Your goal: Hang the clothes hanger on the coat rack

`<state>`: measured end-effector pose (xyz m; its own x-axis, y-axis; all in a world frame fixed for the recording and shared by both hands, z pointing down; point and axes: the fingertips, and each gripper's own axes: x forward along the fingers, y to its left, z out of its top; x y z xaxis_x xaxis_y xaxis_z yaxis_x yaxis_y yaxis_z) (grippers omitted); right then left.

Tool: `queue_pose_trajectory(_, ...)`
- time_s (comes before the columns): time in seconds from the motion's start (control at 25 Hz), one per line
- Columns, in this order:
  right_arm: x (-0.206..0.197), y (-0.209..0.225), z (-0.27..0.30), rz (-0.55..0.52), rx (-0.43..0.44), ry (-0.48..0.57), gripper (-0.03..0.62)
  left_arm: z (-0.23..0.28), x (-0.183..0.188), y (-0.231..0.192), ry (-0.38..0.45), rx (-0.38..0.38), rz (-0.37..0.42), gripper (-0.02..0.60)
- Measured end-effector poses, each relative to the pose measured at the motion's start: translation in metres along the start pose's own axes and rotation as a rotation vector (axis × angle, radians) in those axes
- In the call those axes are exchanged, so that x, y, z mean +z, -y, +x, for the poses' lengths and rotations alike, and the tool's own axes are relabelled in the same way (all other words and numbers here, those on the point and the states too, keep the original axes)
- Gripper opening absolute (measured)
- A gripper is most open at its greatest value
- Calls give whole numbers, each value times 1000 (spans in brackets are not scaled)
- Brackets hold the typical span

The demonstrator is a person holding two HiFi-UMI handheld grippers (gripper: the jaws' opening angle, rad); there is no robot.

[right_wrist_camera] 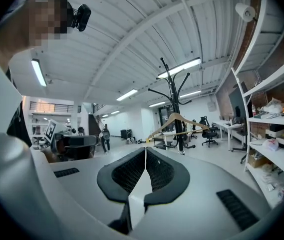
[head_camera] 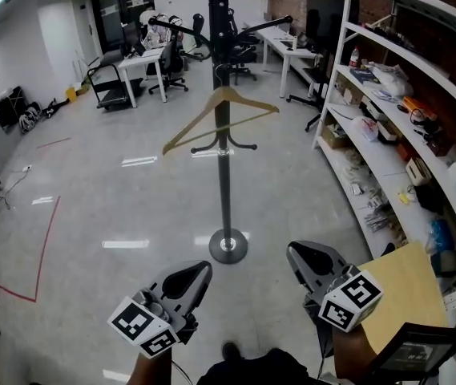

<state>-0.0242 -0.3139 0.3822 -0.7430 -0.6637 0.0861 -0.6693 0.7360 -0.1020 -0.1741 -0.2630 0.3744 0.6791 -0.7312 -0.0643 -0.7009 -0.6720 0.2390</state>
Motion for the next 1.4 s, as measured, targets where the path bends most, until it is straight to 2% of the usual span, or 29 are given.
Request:
queue_pose_trajectory(0.28, 0, -13, -48, 6, 44, 38, 8, -12, -9, 40, 8, 73, 5, -2)
queue_pose_trajectory(0.6, -23, -17, -140, 52, 108, 19, 8, -14, -34, 134, -4, 120, 36, -2)
queue_pose_trajectory(0.8, -33, -9, -185, 81, 105, 8, 8, -25, -46, 186, 6, 156, 32, -2)
queue_pose_trajectory(1.0, -33, -26, -212, 89, 150, 21, 8, -45, -40, 226, 71, 148, 12, -2)
queue_pose_trajectory(1.28, -27, -57, -240, 74, 176, 51, 8, -73, -43, 262, 47, 151, 50, -2)
queue_pose_trajectory(1.4, -29, -75, -252, 72, 174, 49, 8, -87, -44, 280, 46, 126, 67, -2)
